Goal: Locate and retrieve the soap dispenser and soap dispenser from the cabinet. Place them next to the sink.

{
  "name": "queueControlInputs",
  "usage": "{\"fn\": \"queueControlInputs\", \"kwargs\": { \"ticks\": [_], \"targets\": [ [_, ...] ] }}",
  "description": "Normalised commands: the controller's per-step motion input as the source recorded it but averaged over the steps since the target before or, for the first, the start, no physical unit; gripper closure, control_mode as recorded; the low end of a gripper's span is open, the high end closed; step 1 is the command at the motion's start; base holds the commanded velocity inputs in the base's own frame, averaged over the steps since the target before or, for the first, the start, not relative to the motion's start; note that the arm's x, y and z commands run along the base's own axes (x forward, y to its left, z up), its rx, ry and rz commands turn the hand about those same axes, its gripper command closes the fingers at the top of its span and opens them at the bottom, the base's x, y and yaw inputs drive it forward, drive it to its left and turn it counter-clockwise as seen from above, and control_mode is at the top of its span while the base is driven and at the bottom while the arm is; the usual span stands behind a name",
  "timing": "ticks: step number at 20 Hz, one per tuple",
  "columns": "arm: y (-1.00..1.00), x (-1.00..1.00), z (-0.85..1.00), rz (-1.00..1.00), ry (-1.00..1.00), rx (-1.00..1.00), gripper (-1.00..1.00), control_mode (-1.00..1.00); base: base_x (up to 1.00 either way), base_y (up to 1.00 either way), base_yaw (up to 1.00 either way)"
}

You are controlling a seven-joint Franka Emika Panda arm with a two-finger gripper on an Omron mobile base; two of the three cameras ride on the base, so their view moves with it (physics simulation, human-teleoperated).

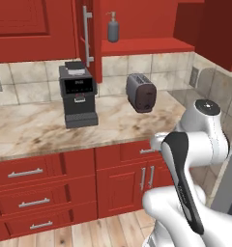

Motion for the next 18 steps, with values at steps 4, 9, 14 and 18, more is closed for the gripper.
{"fn": "queueControlInputs", "kwargs": {
  "ticks": [4,9,14,18],
  "targets": [
    [0.00,0.00,0.00,0.00,0.00,0.00,-1.00,1.00,0.71,-0.37,0.18],
    [0.00,0.00,0.00,0.00,0.00,0.00,-1.00,1.00,0.68,-0.38,0.20],
    [0.00,0.00,0.00,0.00,0.00,0.00,-1.00,1.00,0.31,-0.32,0.14],
    [0.00,0.00,0.00,0.00,0.00,0.00,-1.00,1.00,0.10,-0.29,0.08]
  ]
}}
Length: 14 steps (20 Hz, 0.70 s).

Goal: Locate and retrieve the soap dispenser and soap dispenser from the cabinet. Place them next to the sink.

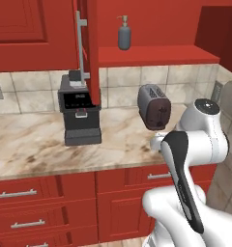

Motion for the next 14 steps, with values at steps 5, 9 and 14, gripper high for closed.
{"fn": "queueControlInputs", "kwargs": {
  "ticks": [5,9,14],
  "targets": [
    [0.00,0.00,0.00,0.00,0.00,0.00,-1.00,1.00,0.14,-0.31,0.04],
    [0.00,0.00,0.00,0.00,0.00,0.00,-1.00,1.00,0.06,-0.47,-0.01],
    [0.00,0.00,0.00,0.00,0.00,0.00,-1.00,1.00,-0.07,-0.36,-0.01]
  ]
}}
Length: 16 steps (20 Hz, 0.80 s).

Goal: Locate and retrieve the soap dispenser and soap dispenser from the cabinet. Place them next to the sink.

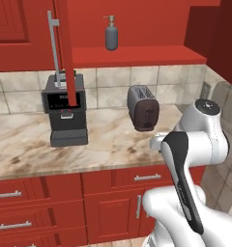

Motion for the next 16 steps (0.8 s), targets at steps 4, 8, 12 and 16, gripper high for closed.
{"fn": "queueControlInputs", "kwargs": {
  "ticks": [4,8,12,16],
  "targets": [
    [0.00,0.00,0.00,0.00,0.00,0.00,-1.00,1.00,0.08,0.03,0.00],
    [0.00,0.00,0.00,0.00,0.00,0.00,-1.00,1.00,0.28,0.01,0.00],
    [0.00,0.00,0.00,0.00,0.00,0.00,-1.00,1.00,0.44,0.05,-0.02],
    [0.00,0.00,0.00,0.00,0.00,0.00,-1.00,1.00,0.52,0.00,0.00]
  ]
}}
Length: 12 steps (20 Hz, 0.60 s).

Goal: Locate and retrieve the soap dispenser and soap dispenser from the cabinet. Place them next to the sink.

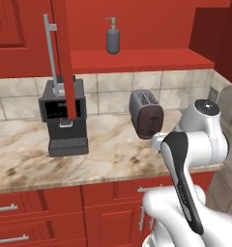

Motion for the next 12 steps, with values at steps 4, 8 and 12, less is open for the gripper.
{"fn": "queueControlInputs", "kwargs": {
  "ticks": [4,8,12],
  "targets": [
    [0.00,0.00,0.00,0.00,0.00,0.00,-1.00,1.00,0.37,0.01,0.00],
    [0.00,0.00,0.00,0.00,0.00,0.00,-1.00,1.00,0.31,0.01,0.00],
    [0.00,0.00,0.00,0.00,0.00,0.00,-1.00,1.00,0.29,0.00,0.00]
  ]
}}
